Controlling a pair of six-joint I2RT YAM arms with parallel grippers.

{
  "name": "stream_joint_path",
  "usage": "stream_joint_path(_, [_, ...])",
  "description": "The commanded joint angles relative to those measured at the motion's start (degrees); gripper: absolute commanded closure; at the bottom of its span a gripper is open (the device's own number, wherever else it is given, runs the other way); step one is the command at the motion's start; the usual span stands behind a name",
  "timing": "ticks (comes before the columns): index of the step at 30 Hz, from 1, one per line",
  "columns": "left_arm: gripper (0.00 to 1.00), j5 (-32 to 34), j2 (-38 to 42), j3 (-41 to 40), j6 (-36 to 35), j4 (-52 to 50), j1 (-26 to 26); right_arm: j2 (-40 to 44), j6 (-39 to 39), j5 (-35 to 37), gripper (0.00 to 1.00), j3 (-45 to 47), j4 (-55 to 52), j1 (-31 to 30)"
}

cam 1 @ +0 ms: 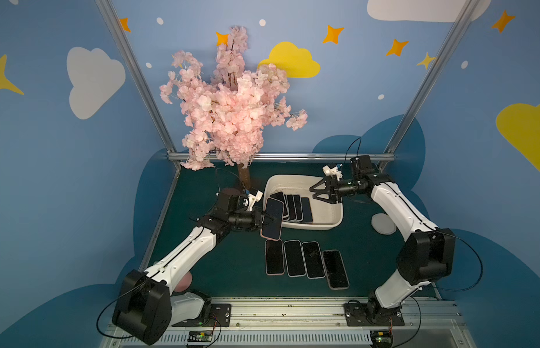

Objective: Take the phone out of the storage box
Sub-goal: Place the phone at the center of the board.

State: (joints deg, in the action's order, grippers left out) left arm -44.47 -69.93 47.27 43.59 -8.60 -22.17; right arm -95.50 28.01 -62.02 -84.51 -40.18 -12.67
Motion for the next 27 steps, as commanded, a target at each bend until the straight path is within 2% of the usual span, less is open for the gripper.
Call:
stream_joint_path(1, [0.93, 7.77, 4.09, -3.12, -6.8, -11.76, 0.5, 1.9, -1.5, -0.18, 0.45, 0.18, -0.24, 0.1])
stream_joint_path(3, [0.93, 12.17, 6.15, -5.61, -6.03, -13.71, 0.76, 2.06, -1.82, -0.14, 0.45, 0.24, -0.6, 0.1])
stream_joint_path(7, [0.93, 16.68, 8.08, -10.79, -4.21, -12.59, 1.36, 2.84, -2.99, -0.21, 0.45, 0.55, -2.12, 0.25])
stream_joint_path(18, [0.93, 14.69, 1.37, -19.53, -0.07, 3.24, 1.39, 5.41, -5.07, -1.13, 0.44, 2.42, -4.21, 2.38])
stream_joint_path(27, [0.93, 13.71, -0.56, -22.63, -2.13, 6.06, 1.39, 6.1, -5.11, -1.26, 0.44, 3.22, -4.13, 2.47])
